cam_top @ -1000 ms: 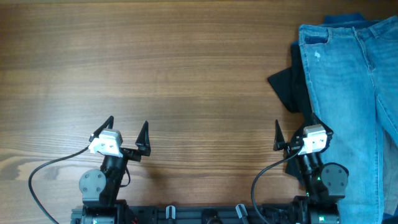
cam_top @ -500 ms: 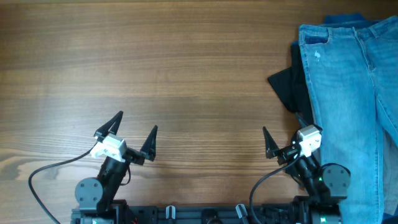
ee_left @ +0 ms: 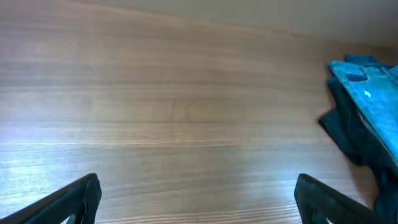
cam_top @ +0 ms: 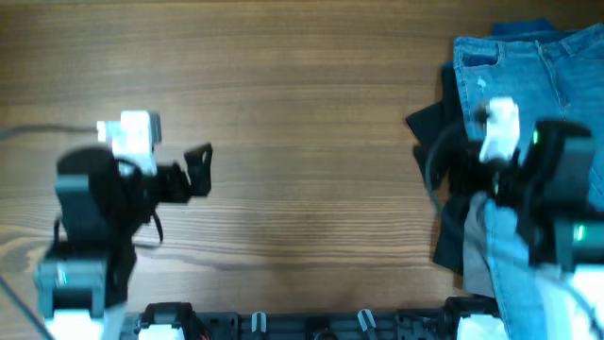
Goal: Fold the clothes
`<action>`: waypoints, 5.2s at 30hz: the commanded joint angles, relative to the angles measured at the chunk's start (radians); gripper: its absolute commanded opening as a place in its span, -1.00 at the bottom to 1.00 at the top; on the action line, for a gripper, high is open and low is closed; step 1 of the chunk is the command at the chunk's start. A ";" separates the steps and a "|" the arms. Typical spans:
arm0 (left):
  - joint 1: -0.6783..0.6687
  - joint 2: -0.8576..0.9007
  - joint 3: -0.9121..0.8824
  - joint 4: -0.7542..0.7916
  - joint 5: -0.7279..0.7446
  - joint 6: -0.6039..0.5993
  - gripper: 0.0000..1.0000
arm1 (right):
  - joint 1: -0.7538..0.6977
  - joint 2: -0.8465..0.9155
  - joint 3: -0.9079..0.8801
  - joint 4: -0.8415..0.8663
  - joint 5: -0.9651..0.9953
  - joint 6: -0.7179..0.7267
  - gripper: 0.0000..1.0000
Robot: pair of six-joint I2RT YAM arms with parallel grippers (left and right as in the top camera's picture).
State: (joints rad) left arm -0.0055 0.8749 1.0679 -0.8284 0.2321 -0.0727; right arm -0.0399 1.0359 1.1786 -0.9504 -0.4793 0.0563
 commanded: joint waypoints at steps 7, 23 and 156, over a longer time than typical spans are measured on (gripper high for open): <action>-0.003 0.184 0.102 0.007 -0.031 -0.013 1.00 | 0.000 0.554 0.248 0.242 0.435 0.065 0.99; -0.003 0.418 0.102 -0.055 -0.036 -0.067 1.00 | -0.132 0.987 0.248 0.479 0.583 0.205 -0.13; 0.132 0.997 0.333 -0.027 0.057 0.117 -0.20 | 0.076 1.226 0.444 0.991 -0.178 0.566 -0.81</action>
State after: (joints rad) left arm 0.1673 1.8610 1.4414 -0.9138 0.2829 0.0402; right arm 0.0692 2.3360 1.5394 0.0719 -0.4953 0.7296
